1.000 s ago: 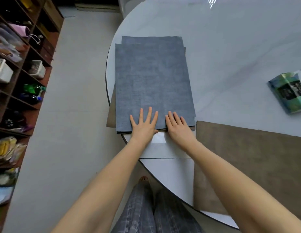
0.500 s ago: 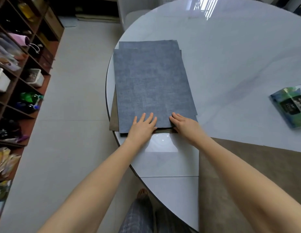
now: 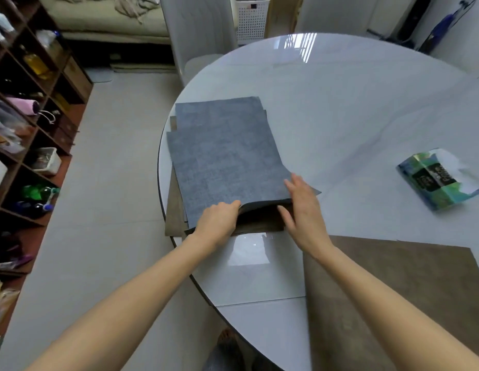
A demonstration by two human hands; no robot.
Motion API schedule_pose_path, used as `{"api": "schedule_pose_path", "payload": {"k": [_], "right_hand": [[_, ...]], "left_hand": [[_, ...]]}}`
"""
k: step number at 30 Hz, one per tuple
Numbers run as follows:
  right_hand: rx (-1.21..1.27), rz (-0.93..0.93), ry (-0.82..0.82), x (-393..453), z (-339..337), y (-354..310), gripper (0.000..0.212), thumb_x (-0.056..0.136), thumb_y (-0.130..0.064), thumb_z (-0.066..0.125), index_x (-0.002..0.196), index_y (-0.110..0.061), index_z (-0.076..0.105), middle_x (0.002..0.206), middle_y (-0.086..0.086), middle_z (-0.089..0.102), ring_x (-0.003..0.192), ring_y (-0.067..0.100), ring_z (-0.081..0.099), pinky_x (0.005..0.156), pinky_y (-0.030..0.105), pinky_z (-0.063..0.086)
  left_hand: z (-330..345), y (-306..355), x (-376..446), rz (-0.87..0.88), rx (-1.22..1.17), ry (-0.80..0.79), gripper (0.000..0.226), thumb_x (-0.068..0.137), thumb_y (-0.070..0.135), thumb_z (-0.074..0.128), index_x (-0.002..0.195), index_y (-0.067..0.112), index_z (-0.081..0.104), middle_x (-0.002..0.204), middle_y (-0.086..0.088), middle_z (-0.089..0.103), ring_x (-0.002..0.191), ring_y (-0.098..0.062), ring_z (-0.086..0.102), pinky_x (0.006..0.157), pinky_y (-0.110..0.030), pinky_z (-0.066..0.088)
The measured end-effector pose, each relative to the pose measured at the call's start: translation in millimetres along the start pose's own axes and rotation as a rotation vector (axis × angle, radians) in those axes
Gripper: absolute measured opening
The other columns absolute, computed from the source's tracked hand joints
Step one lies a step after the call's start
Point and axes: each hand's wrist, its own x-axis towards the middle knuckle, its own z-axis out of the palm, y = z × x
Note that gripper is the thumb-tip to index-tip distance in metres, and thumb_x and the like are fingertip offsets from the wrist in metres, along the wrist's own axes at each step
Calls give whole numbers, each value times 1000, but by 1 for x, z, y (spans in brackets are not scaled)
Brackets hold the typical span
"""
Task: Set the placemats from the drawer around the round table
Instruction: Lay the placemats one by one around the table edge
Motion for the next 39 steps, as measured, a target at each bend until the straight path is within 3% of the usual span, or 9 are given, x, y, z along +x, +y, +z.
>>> {"api": "schedule_pose_path", "payload": {"k": [3, 7, 11, 14, 17, 22, 28, 33, 39], "right_hand": [[629, 659, 78, -14, -37, -25, 82, 92, -39, 59, 152, -14, 9, 161, -1, 2, 148, 12, 5, 117, 26, 11], [1169, 1055, -33, -21, -81, -16, 44, 89, -49, 56, 117, -14, 54, 118, 13, 60, 99, 25, 62, 84, 39, 50], [913, 991, -9, -58, -105, 20, 39, 90, -43, 59, 116, -15, 60, 117, 3, 65, 99, 19, 60, 84, 32, 47], [650, 1000, 4, -86, -108, 43, 32, 87, -1, 55, 118, -5, 59, 115, 9, 65, 94, 23, 61, 77, 29, 47], [236, 1014, -23, -107, -112, 59, 35, 85, 2, 46, 114, -8, 63, 110, 17, 66, 101, 34, 60, 74, 28, 40], [-185, 1026, 28, -144, -106, 73, 45, 87, 4, 40, 125, -16, 53, 110, 15, 65, 100, 36, 60, 81, 40, 49], [-149, 1025, 114, -156, -83, 70, 40, 89, 5, 39, 127, -4, 35, 108, 21, 62, 98, 41, 59, 77, 45, 48], [-75, 942, 145, -177, -92, 85, 31, 89, 7, 32, 116, -6, 40, 97, 17, 59, 83, 35, 53, 65, 38, 39], [-221, 843, 255, -210, -135, 125, 26, 97, -6, 37, 122, -7, 47, 90, 18, 66, 81, 39, 61, 66, 38, 40]], "left_hand": [[-12, 47, -7, -1, -323, 62, 24, 103, 22, 36, 95, 5, 52, 88, -19, 63, 78, -41, 58, 69, -45, 48], [-14, 119, -27, 236, -524, -20, 24, 99, 29, 43, 103, 12, 59, 98, -13, 69, 92, -33, 62, 81, -41, 50], [-7, 155, -50, 386, -692, -515, 37, 97, 36, 53, 128, 18, 60, 126, 4, 64, 114, -2, 58, 99, -14, 41], [15, 145, -30, 266, -599, -329, 30, 97, 27, 54, 121, 12, 65, 125, 0, 65, 118, -12, 58, 98, -19, 39], [30, 119, -7, -67, -476, -78, 40, 94, 24, 57, 130, 8, 54, 140, -12, 48, 129, -28, 46, 105, -34, 35], [45, 78, -2, -516, -305, -69, 64, 85, 33, 67, 134, 4, 38, 141, -21, 35, 130, -39, 35, 102, -46, 38], [51, 80, -2, -587, -453, -95, 73, 80, 34, 75, 132, -2, 40, 136, -26, 44, 124, -43, 45, 99, -46, 41], [28, 108, -15, -272, -614, 92, 23, 90, 18, 61, 106, 3, 66, 109, -14, 69, 102, -33, 61, 81, -33, 45], [-9, 219, -49, 111, -708, 211, 18, 96, 14, 48, 107, 12, 63, 100, -1, 70, 89, -21, 61, 71, -31, 43]]}}
